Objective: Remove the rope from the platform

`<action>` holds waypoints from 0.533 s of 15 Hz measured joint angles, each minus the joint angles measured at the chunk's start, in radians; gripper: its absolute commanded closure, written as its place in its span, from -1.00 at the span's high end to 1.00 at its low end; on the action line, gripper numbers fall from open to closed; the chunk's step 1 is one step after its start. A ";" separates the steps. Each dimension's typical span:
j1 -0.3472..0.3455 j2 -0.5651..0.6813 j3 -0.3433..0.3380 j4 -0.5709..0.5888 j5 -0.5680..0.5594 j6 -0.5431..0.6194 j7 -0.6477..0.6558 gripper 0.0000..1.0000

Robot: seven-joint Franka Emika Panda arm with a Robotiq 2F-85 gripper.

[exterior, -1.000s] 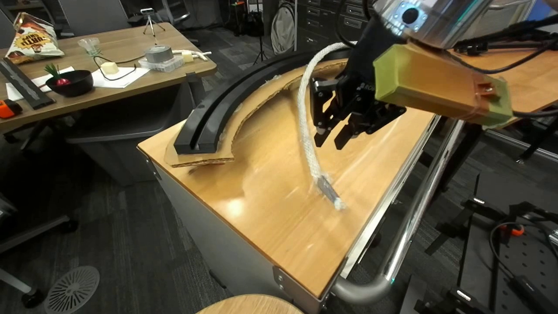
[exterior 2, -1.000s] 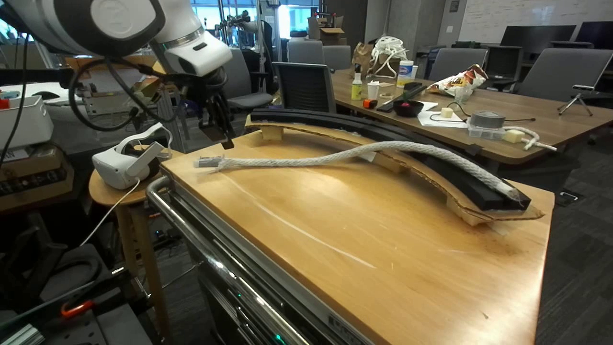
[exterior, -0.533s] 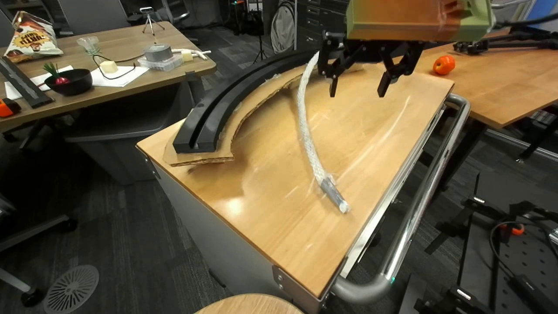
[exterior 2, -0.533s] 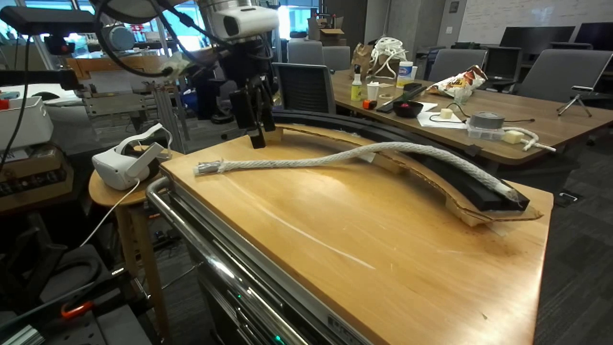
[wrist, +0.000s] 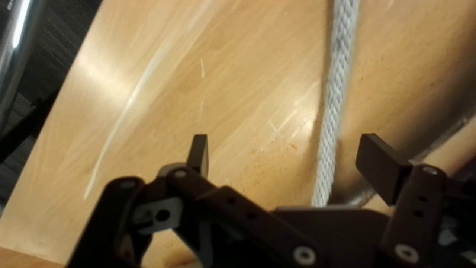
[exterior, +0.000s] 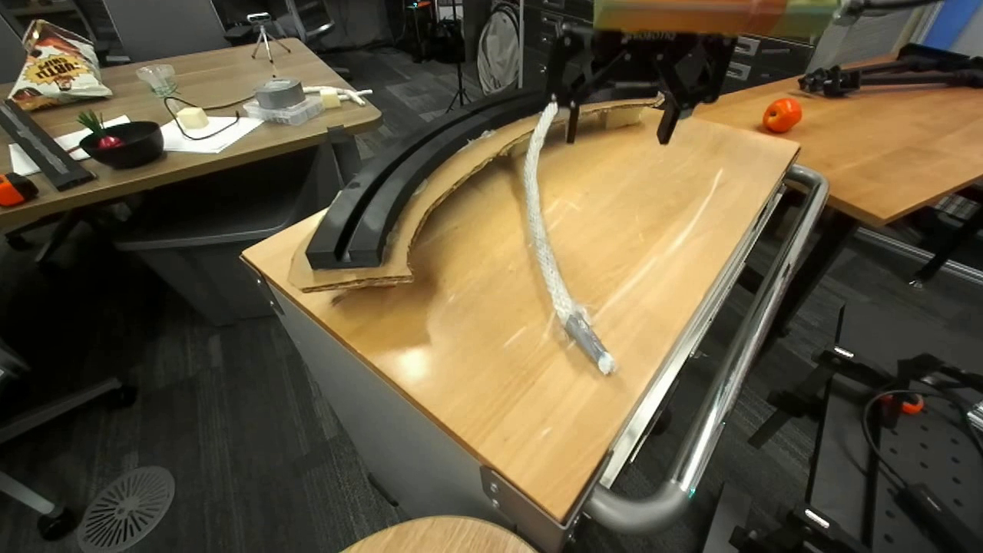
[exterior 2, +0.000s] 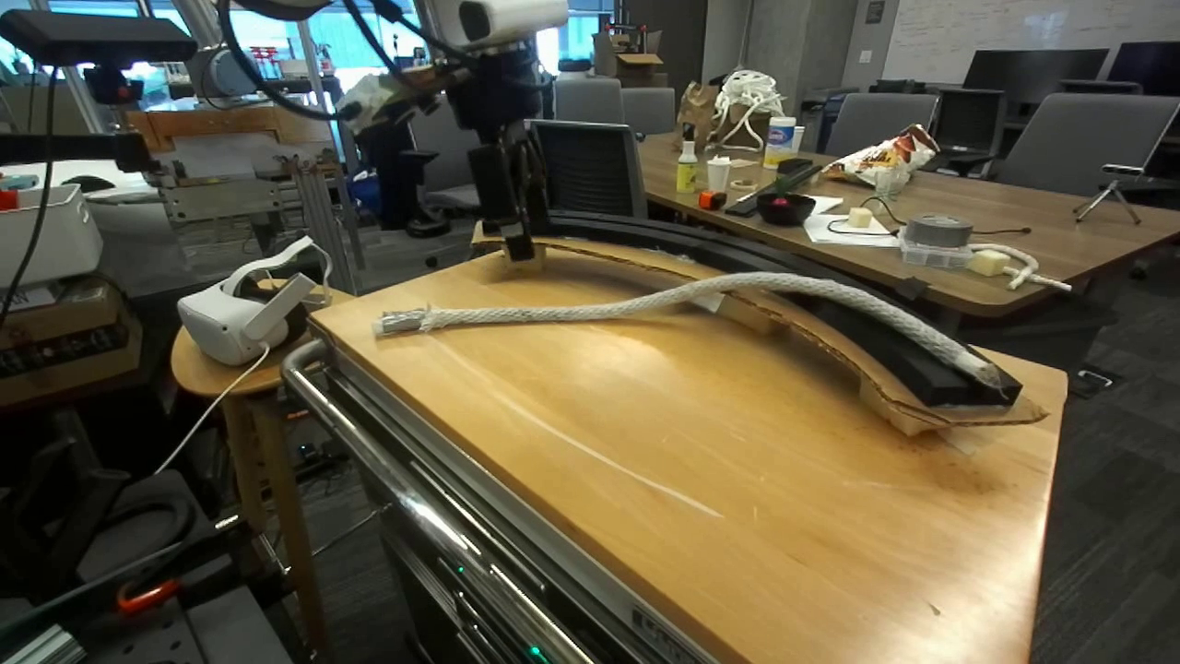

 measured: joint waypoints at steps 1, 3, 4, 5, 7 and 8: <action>-0.001 0.000 -0.026 0.037 0.000 -0.003 -0.013 1.00; -0.010 0.001 -0.091 0.114 0.025 -0.001 -0.049 1.00; -0.018 0.005 -0.124 0.153 0.036 0.000 -0.067 1.00; -0.029 0.014 -0.154 0.193 0.048 0.001 -0.081 1.00; -0.045 0.041 -0.193 0.253 0.060 -0.002 -0.089 1.00; -0.045 0.046 -0.197 0.250 0.060 -0.002 -0.090 1.00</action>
